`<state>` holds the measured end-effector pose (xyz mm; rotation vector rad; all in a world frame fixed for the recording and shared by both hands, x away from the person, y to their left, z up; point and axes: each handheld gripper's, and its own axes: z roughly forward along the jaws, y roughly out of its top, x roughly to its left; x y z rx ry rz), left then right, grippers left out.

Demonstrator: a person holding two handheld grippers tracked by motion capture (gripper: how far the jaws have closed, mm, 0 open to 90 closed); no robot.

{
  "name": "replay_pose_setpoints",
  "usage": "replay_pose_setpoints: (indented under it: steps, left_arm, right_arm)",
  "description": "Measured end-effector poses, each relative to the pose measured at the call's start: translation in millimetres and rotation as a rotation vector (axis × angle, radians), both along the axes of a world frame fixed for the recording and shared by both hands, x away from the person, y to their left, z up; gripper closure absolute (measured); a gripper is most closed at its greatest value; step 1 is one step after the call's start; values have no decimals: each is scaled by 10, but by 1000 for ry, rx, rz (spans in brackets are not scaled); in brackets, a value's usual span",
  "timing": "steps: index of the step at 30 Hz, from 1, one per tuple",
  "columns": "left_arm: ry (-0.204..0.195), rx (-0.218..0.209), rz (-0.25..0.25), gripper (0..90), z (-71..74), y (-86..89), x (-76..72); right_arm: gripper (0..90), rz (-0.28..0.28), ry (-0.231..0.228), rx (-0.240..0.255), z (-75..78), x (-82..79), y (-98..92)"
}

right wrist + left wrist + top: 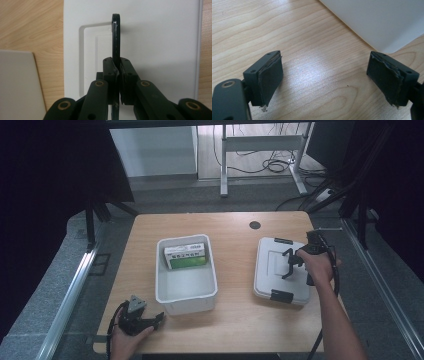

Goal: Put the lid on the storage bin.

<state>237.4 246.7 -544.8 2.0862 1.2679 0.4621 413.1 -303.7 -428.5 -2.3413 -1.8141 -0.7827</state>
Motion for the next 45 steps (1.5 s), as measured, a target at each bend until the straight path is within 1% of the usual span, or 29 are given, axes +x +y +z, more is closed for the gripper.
replay_pose_setpoints:
  steps: [6, 8, 13, 23, 27, 30, 38, 40, 45]
  left_arm:
    - [0, 0, 0, 136, 0, 0, 0]
    - [0, 0, 0, 136, 0, 0, 0]
    - [0, 0, 0, 136, 0, 0, 0]
    - [-1, -1, 1, 136, -1, -1, 0]
    - [0, -1, 1, 136, 0, -1, 0]
    - [0, 0, 0, 136, 0, -1, 0]
    - [0, 0, 0, 136, 0, 0, 0]
    - [0, 0, 1, 136, 0, -1, 0]
    - [0, 0, 1, 136, 0, -1, 0]
  right_arm:
    - [849, 11, -21, 11, 86, -38, -11]
    - [849, 15, -29, 14, 143, -55, -9]
    - [849, 26, -42, 10, 219, -78, 0]
    - [850, 42, -57, 13, 305, -110, 15]
    - [850, 49, -68, 18, 362, -127, 29]
    - [849, 61, -82, 19, 427, -146, 50]
    - [849, 81, -96, 23, 543, -172, 116]
    - [850, 88, -106, 24, 585, -182, 139]
    - [850, 96, -109, 28, 641, -196, 163]
